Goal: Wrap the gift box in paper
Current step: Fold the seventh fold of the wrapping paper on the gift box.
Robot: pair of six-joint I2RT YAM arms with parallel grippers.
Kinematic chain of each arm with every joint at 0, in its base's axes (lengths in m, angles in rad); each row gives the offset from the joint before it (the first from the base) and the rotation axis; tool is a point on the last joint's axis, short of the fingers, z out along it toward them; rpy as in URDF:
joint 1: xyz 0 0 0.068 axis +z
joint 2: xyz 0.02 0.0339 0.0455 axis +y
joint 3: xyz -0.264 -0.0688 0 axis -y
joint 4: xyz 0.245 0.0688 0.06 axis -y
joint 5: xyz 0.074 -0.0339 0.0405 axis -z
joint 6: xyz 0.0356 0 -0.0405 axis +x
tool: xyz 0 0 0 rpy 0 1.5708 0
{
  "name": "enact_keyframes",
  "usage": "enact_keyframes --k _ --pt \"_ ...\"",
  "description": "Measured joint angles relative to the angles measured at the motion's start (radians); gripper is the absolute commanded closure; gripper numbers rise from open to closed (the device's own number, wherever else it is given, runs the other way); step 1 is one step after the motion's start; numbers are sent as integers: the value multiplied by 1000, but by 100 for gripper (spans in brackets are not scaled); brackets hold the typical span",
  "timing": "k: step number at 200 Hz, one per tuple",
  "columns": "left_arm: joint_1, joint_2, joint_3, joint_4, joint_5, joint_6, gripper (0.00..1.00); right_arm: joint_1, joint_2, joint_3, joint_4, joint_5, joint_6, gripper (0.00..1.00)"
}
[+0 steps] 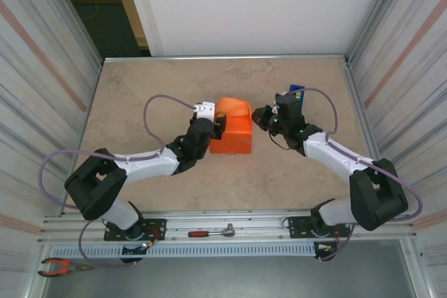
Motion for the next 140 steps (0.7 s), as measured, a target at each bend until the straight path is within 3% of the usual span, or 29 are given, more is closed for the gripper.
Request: enact_keyframes --k 140 --pt "0 0 1 0 1 0 43 2 -73 0 -42 39 -4 100"
